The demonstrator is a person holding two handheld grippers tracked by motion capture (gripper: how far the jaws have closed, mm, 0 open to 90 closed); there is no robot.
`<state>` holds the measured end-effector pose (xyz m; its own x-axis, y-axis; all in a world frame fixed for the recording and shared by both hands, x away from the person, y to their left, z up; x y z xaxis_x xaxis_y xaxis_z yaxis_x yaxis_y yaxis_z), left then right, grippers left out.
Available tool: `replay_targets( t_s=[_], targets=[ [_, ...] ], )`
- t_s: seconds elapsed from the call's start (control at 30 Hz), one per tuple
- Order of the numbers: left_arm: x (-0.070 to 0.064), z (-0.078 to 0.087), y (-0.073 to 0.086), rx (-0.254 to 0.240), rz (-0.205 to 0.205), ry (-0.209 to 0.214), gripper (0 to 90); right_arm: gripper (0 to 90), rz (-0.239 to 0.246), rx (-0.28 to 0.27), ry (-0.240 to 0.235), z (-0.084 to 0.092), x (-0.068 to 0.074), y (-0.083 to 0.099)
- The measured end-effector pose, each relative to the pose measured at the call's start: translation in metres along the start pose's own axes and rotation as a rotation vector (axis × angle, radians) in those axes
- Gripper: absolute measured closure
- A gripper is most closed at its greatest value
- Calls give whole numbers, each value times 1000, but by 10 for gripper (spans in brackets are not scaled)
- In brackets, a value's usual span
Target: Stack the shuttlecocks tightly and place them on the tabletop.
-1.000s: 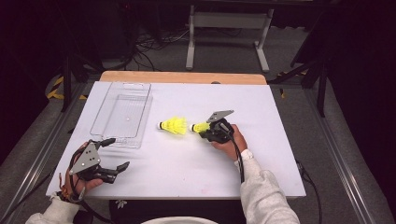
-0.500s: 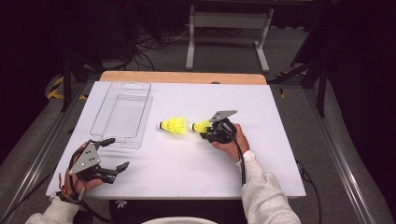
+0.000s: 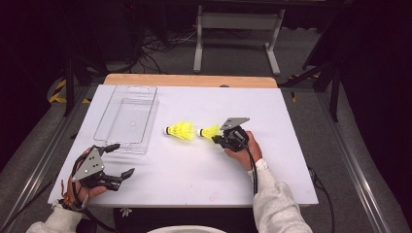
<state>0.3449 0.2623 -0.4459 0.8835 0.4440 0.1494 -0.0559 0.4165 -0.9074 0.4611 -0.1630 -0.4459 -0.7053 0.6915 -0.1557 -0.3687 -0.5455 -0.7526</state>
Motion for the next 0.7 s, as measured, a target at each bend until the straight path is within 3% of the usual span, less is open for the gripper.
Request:
replay_targets(
  t_s=[0.23, 0.7],
  targets=[
    [2, 1, 1, 2, 0, -3, 74, 900, 11, -32, 27, 2, 2, 1],
    [1, 1, 0, -2, -1, -5, 74, 900, 5, -101, 29, 9, 4, 0]
  ],
)
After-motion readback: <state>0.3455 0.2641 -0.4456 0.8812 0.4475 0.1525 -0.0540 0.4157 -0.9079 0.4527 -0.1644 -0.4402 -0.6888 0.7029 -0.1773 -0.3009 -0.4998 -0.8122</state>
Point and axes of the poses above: each handheld gripper's, and its own axes: z roughly backward along the jaws, y roughly out of its underside, x roughly to its left, the point moved 1 cm from there along -z, roughly forward along the jaws, and after that the axes turned 10 degrees about y, right-handed, at the moved point
